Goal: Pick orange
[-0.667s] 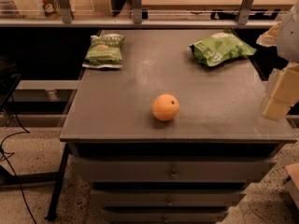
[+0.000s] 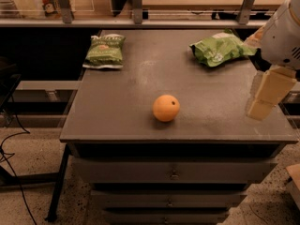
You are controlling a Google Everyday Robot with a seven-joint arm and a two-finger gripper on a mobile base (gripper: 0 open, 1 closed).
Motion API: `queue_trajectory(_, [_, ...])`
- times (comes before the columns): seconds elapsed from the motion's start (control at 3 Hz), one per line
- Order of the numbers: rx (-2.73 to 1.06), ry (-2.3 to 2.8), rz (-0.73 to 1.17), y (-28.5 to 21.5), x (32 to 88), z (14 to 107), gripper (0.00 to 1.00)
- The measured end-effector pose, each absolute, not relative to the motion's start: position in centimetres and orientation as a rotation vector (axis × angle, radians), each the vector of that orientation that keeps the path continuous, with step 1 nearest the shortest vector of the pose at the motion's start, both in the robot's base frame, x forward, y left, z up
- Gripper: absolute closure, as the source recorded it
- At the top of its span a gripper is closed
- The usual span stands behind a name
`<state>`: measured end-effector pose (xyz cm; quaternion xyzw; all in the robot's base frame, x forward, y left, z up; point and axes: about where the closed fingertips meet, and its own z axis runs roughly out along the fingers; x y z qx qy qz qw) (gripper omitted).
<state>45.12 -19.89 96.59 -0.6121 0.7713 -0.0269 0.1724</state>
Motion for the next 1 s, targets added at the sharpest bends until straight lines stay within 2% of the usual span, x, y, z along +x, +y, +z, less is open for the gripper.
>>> queue_trajectory(1.0, [-1.790,1.959,0.226,-12.3,50.0,89.4,0.00])
